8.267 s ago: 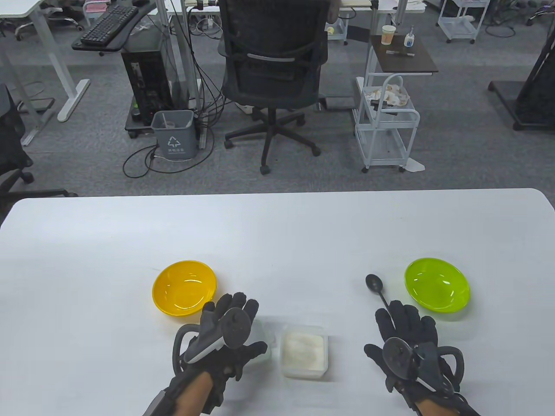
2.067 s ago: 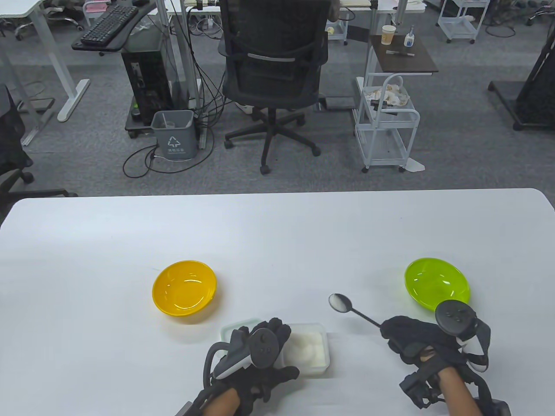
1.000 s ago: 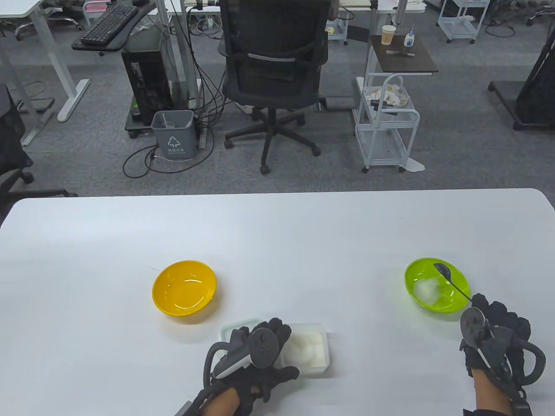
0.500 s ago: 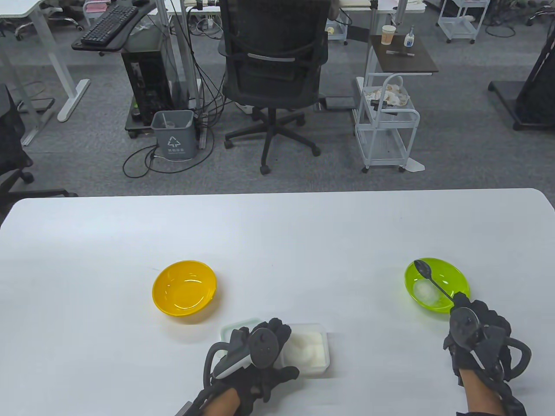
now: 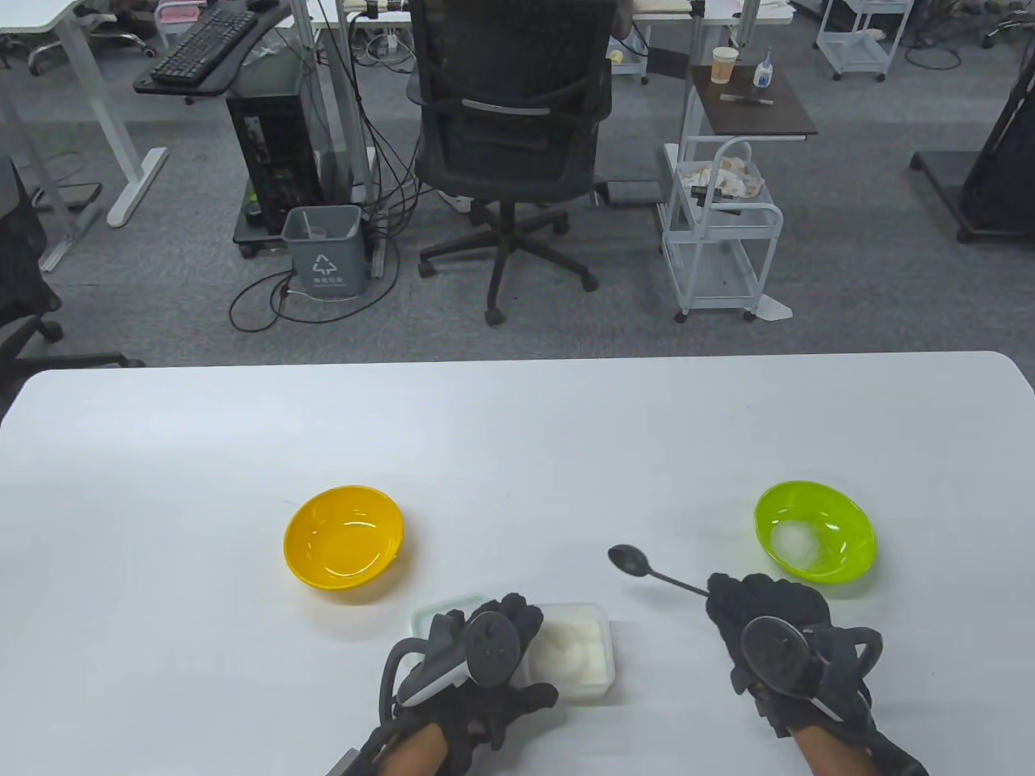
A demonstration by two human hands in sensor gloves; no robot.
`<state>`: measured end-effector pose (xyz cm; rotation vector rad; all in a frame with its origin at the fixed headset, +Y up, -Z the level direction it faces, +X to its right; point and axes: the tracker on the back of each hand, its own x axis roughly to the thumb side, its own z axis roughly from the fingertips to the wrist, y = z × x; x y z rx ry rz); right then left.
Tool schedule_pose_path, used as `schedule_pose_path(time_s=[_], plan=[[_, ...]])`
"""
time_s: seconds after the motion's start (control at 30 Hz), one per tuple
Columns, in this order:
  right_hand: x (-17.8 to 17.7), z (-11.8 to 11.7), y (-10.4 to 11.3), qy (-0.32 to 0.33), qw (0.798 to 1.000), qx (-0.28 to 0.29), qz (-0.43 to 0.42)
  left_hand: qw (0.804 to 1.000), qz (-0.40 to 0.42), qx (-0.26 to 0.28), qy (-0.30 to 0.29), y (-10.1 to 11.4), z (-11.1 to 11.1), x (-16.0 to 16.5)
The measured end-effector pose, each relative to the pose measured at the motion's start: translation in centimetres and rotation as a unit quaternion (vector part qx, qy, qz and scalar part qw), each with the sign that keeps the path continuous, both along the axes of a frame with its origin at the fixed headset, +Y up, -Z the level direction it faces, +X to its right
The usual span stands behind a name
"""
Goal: Scoop white sugar from container into bowls
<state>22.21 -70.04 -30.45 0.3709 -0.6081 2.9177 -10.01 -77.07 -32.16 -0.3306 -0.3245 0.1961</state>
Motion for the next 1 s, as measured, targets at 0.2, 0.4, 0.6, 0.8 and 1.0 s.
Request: schedule_pose_path(time_s=[0.2,0.4,0.6,0.8,1.0], plan=[[-2.8,1.1,-0.7,0.058,0.996,0.01,0.066,1.0,-0.003,0.002,-0.001,0.0,0.0,0.0],[-5.0,1.7,-1.8,0.087,0.986,0.031,0.142,1.0,-0.003,0.001,-0.001,0.0,0.0,0.0],[-6.1,2.0,-2.1,0.1,0.979,0.035,0.176,1.0,-0.002,0.0,-0.001,0.0,0.0,0.0],[-6.5,2.2,-1.9,0.124,0.979,0.022,0.162,1.0,-0.005,0.001,-0.003,0.0,0.0,0.1],[-6.0,1.6,-2.1,0.12,0.986,-0.02,0.111,1.0,-0.005,0.001,-0.002,0.0,0.0,0.1]])
